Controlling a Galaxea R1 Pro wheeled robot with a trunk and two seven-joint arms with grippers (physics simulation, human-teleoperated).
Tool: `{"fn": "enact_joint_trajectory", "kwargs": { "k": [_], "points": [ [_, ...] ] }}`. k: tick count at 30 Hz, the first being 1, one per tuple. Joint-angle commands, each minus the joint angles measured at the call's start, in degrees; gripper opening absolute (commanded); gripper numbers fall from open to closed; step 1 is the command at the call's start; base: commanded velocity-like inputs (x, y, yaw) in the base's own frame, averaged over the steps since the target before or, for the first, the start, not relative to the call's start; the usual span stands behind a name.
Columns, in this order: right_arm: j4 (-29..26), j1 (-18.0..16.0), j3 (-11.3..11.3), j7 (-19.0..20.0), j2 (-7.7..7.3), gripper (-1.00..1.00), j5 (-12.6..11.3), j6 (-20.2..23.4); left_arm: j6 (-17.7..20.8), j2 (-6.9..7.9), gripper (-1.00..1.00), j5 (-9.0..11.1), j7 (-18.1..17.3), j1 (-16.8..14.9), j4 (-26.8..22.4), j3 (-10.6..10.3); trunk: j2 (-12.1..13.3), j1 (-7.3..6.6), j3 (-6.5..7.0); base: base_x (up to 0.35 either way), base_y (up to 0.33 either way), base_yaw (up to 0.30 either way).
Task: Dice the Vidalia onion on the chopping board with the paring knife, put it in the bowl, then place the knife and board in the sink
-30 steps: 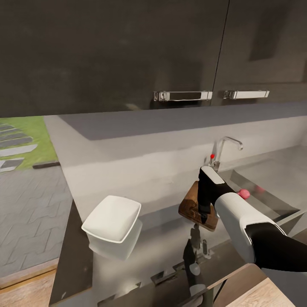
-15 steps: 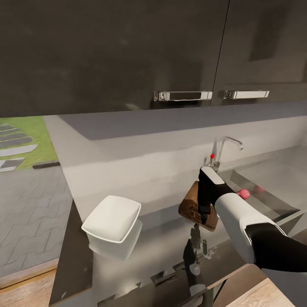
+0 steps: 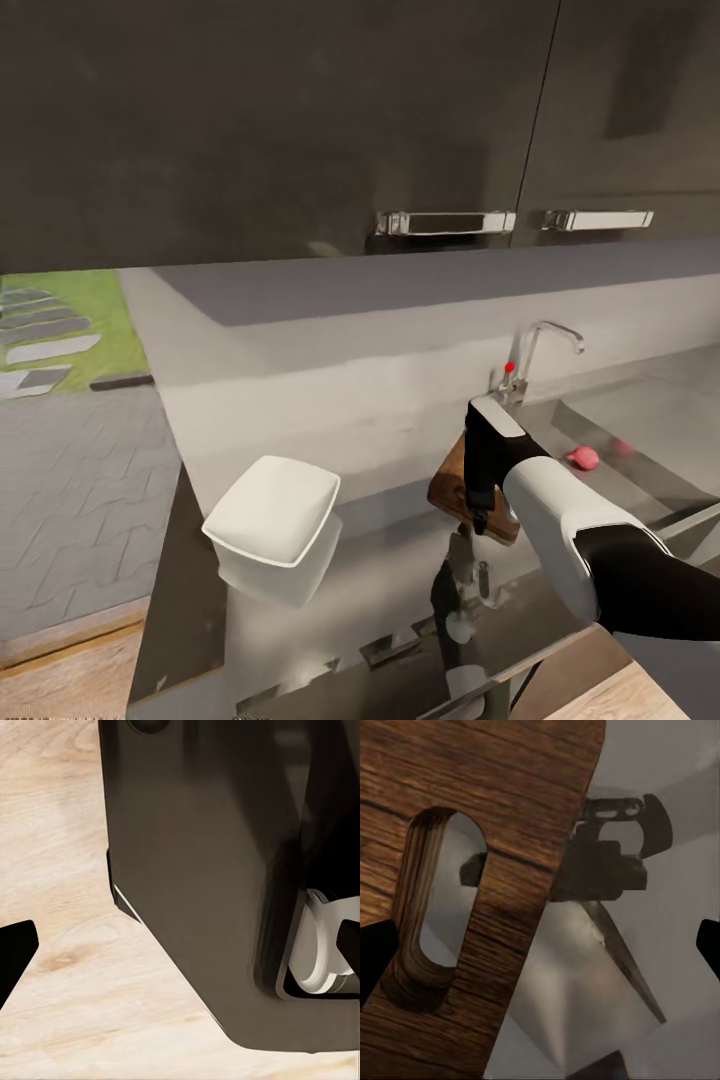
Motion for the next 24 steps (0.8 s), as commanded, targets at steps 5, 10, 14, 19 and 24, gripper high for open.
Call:
{"fn": "enact_joint_trajectory", "kwargs": {
  "k": [5,10,14,19,24],
  "points": [
    [0.1,0.0,0.5,-0.4,-0.05,1.00,-0.4,-0.4,-0.1,0.00,1.00,0.0,0.0,0.0,-0.1,0.0,-0.1,0.01,-0.17,0.000,0.000,0.065],
    [0.3,0.0,0.5,-0.7,-0.05,1.00,-0.4,-0.4,-0.1,0.01,1.00,0.0,0.0,0.0,-0.1,0.0,-0.1,0.01,-0.19,0.000,0.000,0.015],
    [0.4,0.0,0.5,-0.8,-0.05,1.00,-0.4,-0.4,-0.1,0.02,1.00,0.0,0.0,0.0,-0.1,0.0,-0.1,0.01,-0.20,0.000,0.000,0.004],
    [0.5,0.0,0.5,-0.8,-0.05,1.00,-0.4,-0.4,-0.1,0.03,1.00,0.0,0.0,0.0,-0.1,0.0,-0.1,0.01,-0.20,0.000,0.000,0.001],
    [0.5,0.0,0.5,-0.8,-0.05,1.00,-0.4,-0.4,-0.1,0.02,1.00,0.0,0.0,0.0,-0.1,0.0,-0.1,0.01,-0.20,0.000,0.000,0.000]
  ]
}}
